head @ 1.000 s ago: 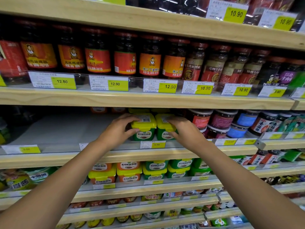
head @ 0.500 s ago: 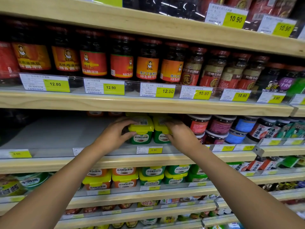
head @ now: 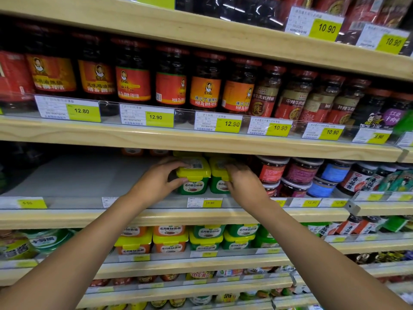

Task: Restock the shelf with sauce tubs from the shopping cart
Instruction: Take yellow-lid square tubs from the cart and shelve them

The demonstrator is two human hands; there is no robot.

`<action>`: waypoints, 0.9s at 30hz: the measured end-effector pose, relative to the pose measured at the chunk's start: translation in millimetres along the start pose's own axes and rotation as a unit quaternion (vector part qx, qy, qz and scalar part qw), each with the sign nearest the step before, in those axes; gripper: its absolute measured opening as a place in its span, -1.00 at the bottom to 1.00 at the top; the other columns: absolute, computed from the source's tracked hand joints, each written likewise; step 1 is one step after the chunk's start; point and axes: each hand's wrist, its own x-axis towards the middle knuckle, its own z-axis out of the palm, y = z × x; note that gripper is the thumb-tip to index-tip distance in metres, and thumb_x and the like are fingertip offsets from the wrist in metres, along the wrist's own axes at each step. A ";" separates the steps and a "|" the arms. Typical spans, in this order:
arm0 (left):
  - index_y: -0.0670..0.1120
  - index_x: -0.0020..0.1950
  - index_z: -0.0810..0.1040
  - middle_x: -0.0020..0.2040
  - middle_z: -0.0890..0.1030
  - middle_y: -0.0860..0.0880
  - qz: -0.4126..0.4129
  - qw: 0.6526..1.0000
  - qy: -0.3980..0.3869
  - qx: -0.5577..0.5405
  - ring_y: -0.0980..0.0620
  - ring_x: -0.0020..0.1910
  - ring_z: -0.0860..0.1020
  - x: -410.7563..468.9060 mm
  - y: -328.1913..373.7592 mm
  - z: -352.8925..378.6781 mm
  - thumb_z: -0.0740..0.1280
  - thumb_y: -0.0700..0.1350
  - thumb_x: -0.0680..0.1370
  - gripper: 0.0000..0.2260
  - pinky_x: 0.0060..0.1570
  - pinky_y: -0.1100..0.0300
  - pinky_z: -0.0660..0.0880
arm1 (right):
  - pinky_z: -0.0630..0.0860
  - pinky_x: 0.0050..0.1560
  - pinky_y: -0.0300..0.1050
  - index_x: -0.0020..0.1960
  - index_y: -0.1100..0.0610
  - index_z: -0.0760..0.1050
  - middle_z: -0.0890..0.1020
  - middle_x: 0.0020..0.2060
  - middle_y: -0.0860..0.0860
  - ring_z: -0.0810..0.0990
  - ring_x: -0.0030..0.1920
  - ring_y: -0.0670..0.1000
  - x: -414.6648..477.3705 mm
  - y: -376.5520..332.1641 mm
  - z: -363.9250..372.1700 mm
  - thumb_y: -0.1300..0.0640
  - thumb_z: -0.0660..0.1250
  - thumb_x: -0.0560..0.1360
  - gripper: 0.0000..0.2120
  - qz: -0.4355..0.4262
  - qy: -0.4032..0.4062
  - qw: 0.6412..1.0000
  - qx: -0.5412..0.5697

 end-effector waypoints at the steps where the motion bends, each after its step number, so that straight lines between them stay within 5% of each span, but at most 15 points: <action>1: 0.08 0.33 0.59 0.33 0.54 0.07 0.001 1.000 0.001 0.003 0.07 0.31 0.50 0.1 -0.3 -0.1 0.48 -0.01 0.55 -0.65 0.33 0.07 0.47 | 0.50 0.24 0.03 0.38 0.10 0.48 0.57 0.27 0.12 0.51 0.29 0.19 -0.2 -0.6 0.8 0.28 0.45 0.46 -0.49 0.001 0.002 1.000 0.001; 10: 0.06 0.39 0.54 0.40 0.49 0.06 -0.011 1.000 0.011 0.023 0.07 0.34 0.46 -4.1 7.2 2.0 0.44 0.00 0.58 -0.62 0.29 0.20 0.40 | 0.52 0.25 0.07 0.34 0.16 0.50 0.58 0.23 0.14 0.51 0.28 0.20 -6.9 -3.8 4.4 0.31 0.44 0.45 -0.53 -0.005 0.025 1.000 -0.007; 22: 0.18 0.53 0.32 0.51 0.34 0.04 -0.030 0.994 -0.013 0.108 -0.08 0.40 0.44 -10.9 19.5 6.2 0.37 0.14 0.59 -0.48 0.23 -0.09 0.53 | 0.33 0.44 0.06 0.41 0.11 0.44 0.50 0.30 0.08 0.37 0.38 0.14 -22.2 -12.2 -10.8 0.07 0.39 0.52 -0.52 0.021 0.029 0.999 0.020; 27: 0.10 0.57 0.27 0.53 0.32 -0.01 0.006 0.979 0.025 0.203 -0.11 0.46 0.33 -23.7 40.9 21.3 0.34 0.18 0.57 -0.41 0.37 -0.11 0.39 | 0.36 0.42 0.07 0.38 0.12 0.45 0.49 0.31 0.05 0.37 0.39 0.10 -52.8 -3.8 -21.9 -0.02 0.34 0.54 -0.54 0.015 0.054 0.998 -0.020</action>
